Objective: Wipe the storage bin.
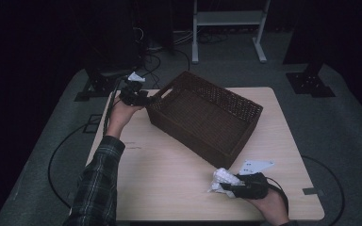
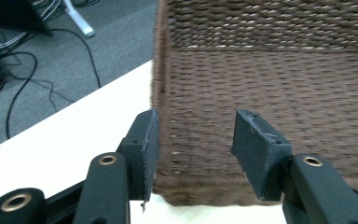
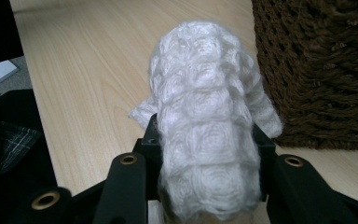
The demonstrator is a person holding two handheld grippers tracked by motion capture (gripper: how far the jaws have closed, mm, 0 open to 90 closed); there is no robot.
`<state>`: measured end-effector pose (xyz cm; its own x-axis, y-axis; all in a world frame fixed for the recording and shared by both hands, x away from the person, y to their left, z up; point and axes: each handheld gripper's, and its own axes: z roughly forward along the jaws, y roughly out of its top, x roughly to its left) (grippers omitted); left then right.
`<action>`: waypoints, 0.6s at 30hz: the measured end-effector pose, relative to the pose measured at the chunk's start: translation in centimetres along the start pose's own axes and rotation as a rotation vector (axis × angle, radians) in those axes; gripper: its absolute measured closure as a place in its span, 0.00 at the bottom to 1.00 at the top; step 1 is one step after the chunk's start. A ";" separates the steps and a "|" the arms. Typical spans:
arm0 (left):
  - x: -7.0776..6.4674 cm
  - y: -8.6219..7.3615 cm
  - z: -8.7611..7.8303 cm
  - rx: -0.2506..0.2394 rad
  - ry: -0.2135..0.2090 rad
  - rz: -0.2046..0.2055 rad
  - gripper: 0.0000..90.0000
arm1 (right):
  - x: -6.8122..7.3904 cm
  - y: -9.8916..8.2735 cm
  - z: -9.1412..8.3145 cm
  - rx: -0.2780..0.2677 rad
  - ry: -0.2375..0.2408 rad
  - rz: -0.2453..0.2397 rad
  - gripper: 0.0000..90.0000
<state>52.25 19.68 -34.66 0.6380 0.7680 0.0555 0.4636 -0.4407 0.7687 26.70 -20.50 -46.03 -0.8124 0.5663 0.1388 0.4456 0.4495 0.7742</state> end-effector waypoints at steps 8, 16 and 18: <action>2.0 -0.1 2.6 0.053 0.018 -0.019 0.65 | -0.1 0.0 0.0 0.000 0.003 0.003 0.68; 2.4 -1.0 5.3 0.110 0.011 -0.045 0.73 | -0.1 0.0 0.1 0.004 0.005 0.002 0.68; 2.4 -1.2 5.7 0.111 0.010 -0.047 0.81 | 0.0 0.0 0.1 0.004 0.001 0.000 0.68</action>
<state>56.72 19.39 -39.06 0.6079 0.7935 0.0278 0.5586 -0.4524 0.6952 26.76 -20.48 -46.10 -0.8127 0.5659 0.1391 0.4472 0.4526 0.7715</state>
